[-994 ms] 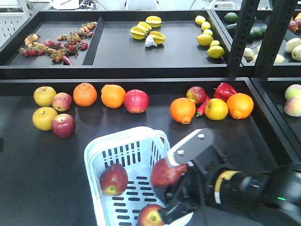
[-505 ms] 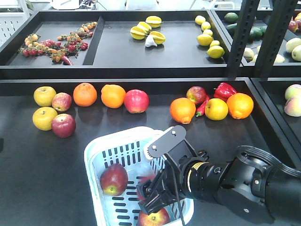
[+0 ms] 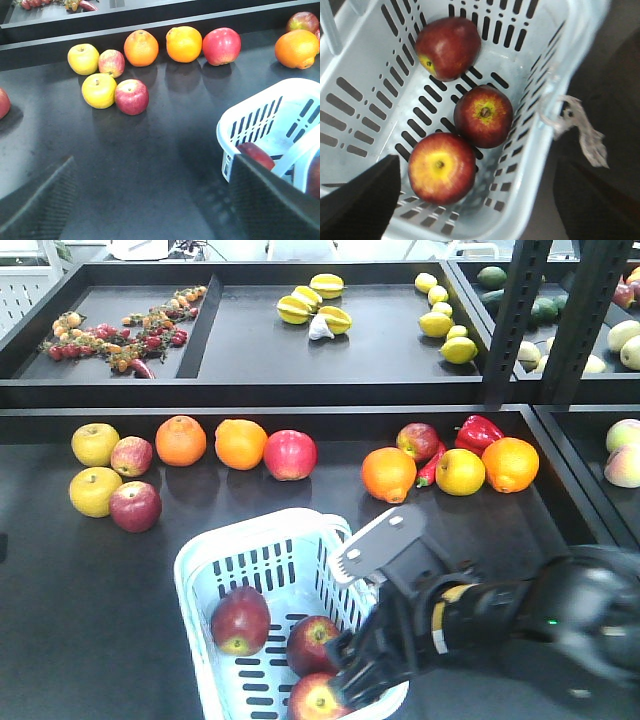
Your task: Pick three apples into basket with both arms
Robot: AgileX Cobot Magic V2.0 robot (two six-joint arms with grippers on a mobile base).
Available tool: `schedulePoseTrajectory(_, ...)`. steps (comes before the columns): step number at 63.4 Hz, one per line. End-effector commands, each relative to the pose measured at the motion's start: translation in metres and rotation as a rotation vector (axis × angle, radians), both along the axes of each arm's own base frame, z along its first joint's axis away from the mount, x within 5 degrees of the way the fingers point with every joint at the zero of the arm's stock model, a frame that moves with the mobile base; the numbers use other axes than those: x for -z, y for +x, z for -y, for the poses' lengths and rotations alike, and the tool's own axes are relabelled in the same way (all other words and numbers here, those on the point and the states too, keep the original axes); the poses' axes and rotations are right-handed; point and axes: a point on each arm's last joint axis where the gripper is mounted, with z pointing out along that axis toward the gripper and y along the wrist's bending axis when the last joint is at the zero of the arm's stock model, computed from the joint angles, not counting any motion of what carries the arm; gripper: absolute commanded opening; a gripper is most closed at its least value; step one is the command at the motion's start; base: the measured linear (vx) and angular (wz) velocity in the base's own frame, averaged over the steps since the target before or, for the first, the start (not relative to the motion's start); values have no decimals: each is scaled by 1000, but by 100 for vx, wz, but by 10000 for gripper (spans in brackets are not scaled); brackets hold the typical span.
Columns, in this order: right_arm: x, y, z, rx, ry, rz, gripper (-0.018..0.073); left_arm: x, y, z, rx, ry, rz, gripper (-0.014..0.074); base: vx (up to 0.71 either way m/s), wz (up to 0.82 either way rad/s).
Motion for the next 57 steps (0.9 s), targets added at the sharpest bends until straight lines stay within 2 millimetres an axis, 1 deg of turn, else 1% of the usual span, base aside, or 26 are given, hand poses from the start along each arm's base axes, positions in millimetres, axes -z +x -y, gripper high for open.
schedulePoseTrajectory(1, -32, 2, 16, 50, 51, 77, 588, -12, 2, 1, 15, -17, 80, 586, 0, 0)
schedulePoseTrajectory(10, -48, 7, 58, 201, 16, 86, 588, -12, 2, 1, 15, -17, 80, 586, 0, 0)
schedulePoseTrajectory(16, -59, 6, 87, 303, -8, 112, 587, -12, 2, 1, 15, -17, 80, 586, 0, 0)
schedulePoseTrajectory(22, -71, -1, 111, 389, -19, 129, 585, -12, 2, 1, 15, -17, 80, 586, 0, 0)
schedulePoseTrajectory(29, -82, -16, 132, 465, -26, 146, 585, -12, 2, 1, 15, -17, 80, 586, 0, 0)
schedulePoseTrajectory(39, -97, -39, 149, 537, -8, 179, 583, -12, 2, 1, 15, -17, 80, 586, 0, 0)
schedulePoseTrajectory(49, -107, -60, 157, 567, 12, 229, 581, -12, 2, 1, 15, -17, 80, 586, 0, 0)
schedulePoseTrajectory(57, -113, -68, 160, 568, 30, 267, 581, -12, 2, 1, 15, -17, 80, 586, 0, 0)
